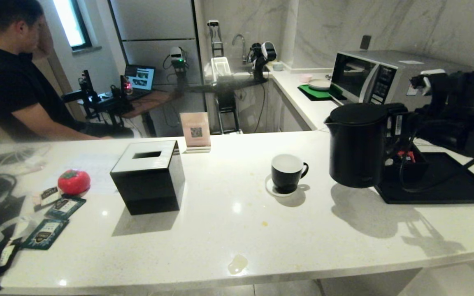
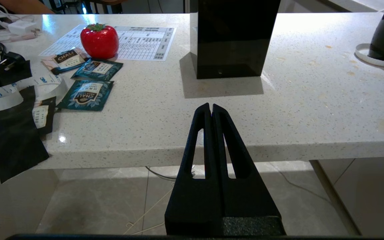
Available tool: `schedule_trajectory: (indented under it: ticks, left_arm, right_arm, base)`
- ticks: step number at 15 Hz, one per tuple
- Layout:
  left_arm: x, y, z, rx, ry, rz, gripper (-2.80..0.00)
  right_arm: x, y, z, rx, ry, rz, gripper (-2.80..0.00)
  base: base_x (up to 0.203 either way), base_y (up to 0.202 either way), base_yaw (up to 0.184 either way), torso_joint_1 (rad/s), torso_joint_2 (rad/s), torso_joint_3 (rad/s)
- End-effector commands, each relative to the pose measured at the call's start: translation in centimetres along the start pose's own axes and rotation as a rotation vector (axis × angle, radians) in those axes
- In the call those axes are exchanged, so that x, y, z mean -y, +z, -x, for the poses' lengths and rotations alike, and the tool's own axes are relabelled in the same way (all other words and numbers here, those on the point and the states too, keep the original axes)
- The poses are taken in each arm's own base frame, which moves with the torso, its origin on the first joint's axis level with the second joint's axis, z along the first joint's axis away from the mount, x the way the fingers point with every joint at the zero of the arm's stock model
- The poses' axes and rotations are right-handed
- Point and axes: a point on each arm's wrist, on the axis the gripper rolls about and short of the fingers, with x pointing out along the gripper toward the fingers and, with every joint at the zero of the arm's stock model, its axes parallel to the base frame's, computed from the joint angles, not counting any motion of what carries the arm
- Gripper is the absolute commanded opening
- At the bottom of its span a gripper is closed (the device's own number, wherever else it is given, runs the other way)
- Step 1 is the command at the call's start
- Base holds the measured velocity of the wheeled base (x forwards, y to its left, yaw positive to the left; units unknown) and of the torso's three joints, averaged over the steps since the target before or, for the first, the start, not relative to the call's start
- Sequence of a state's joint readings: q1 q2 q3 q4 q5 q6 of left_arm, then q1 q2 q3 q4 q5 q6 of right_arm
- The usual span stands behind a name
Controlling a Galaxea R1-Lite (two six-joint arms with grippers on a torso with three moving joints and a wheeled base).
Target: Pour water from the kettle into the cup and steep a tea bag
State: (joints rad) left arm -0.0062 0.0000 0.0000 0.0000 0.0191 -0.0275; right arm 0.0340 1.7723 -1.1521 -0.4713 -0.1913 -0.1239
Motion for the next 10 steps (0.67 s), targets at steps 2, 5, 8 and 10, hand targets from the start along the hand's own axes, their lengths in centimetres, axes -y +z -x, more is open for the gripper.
schedule_trajectory:
  ticks: [2,5,8,10]
  left_arm:
    - [0.0,0.0,0.0,-0.002,0.001,0.002,-2.8]
    - [0.0,0.0,0.0,-0.002,0.001,0.0,-2.8]
    - [0.0,0.0,0.0,-0.002,0.001,0.0,-2.8]
    - [0.0,0.0,0.0,-0.002,0.001,0.0,-2.8]
  right_arm:
    - [-0.4,0.3,-0.8,0.009,0.006,0.041,-2.8]
    - [-0.5,0.3,-1.2,0.003,0.008,0.073,-2.8]
    - [-1.0,0.2,-1.3,-0.002,0.019,0.091,-2.8]
    - [-1.3,0.1,-1.4,-0.001,0.027,0.12,-2.8]
  base:
    - [0.0,0.0,0.0,0.0,0.0,0.0]
    - [0.0,0.0,0.0,0.0,0.0,0.0]
    - [0.0,0.0,0.0,0.0,0.0,0.0]
    - [0.0,0.0,0.0,0.0,0.0,0.0]
